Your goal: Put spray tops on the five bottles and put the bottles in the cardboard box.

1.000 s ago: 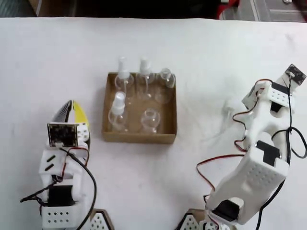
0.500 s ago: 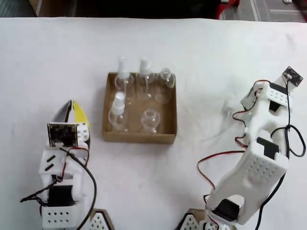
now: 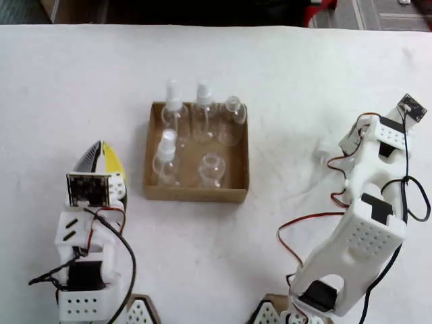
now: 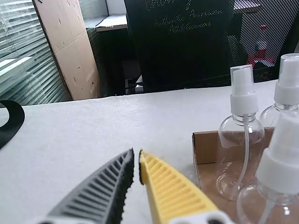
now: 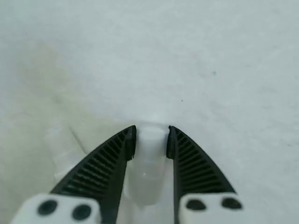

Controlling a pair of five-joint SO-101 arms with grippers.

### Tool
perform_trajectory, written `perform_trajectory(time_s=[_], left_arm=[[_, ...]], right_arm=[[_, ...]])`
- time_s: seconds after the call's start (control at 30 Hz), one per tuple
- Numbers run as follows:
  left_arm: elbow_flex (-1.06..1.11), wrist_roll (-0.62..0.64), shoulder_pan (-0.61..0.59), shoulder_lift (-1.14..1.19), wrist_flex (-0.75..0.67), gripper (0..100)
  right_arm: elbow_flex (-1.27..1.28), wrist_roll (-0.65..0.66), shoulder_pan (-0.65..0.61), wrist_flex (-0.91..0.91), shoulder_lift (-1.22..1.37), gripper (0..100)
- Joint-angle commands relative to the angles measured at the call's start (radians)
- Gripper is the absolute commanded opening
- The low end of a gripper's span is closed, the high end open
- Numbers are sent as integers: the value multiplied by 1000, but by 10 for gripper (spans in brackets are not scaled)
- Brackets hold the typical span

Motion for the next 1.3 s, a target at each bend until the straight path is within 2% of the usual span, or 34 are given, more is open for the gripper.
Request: perform_trajectory(time_s=[0.0, 0.33, 0.7, 0.83, 1.03, 1.27], left_arm=[[-3, -9, 7, -10, -15, 24], [-3, -9, 7, -10, -15, 24], [-3, -9, 7, -10, -15, 24], [-3, -9, 7, -10, -15, 24], [-3, -9, 7, -10, -15, 24], [-3, -9, 5, -10, -17, 24]], right_arm=[[-41, -3, -5, 4, -19, 28], [-60, 0, -7, 27, -85, 16], [-55, -8, -53, 114, -527, 16], [-54, -6, -143, 114, -725, 16], [-52, -3, -369, 51, -969, 16], [-51, -2, -608, -116, -1058, 16]])
